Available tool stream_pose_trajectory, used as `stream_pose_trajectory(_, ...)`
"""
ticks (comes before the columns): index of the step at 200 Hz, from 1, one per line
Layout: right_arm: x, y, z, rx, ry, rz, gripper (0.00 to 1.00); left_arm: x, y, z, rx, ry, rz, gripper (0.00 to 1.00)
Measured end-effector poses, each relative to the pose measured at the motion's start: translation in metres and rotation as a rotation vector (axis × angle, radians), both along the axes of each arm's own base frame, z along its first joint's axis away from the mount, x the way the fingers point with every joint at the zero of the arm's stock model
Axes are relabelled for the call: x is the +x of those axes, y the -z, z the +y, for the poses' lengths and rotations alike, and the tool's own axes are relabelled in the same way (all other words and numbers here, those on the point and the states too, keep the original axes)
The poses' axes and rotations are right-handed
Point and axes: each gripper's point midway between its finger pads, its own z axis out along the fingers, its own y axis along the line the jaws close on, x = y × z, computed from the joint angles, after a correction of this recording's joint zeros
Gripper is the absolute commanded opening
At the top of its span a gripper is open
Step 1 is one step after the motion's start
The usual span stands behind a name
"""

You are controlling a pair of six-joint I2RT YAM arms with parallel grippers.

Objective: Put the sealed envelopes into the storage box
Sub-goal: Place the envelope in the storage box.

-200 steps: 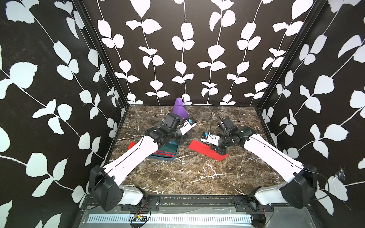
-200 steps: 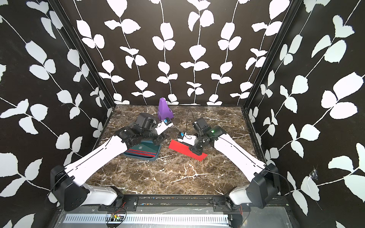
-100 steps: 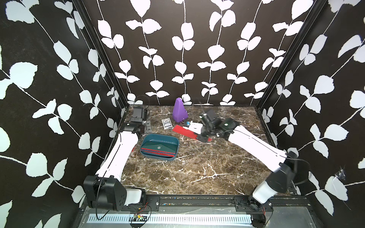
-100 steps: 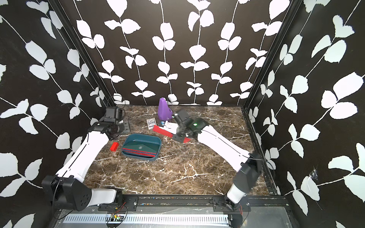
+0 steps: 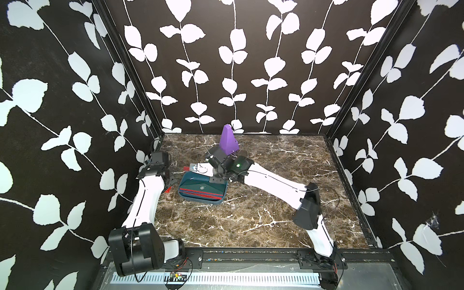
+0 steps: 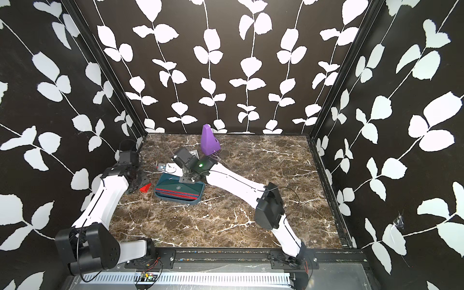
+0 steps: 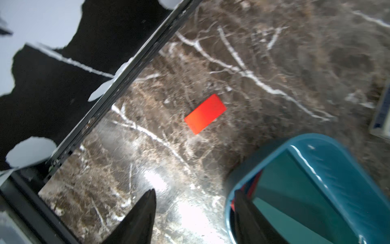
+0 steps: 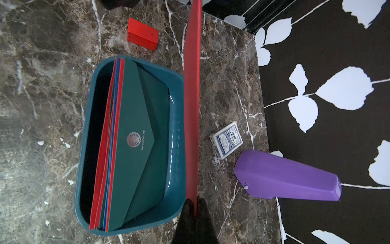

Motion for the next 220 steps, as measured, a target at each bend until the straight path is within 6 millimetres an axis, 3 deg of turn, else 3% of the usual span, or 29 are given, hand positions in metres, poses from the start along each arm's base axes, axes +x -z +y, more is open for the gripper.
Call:
stream_pose_trajectory(29, -0.002, 0.013, 0.014, -0.012, -0.015, 0.007, 0.00, -0.011, 0.008, 0.008, -0.007, -0.039, 0.015, 0.62)
stream_pose_trajectory(87, -0.001, 0.059, 0.016, -0.098, -0.014, 0.053, 0.00, -0.013, 0.008, 0.011, -0.004, -0.045, 0.015, 0.61)
stream_pose_trajectory(175, -0.006, 0.084, 0.010, -0.163, -0.011, 0.100, 0.00, -0.012, -0.005, 0.014, 0.038, -0.004, -0.001, 0.61)
stream_pose_trajectory(220, -0.004, 0.091, 0.019, -0.158, 0.019, 0.110, 0.00, -0.010, -0.007, 0.013, 0.032, 0.003, -0.010, 0.61)
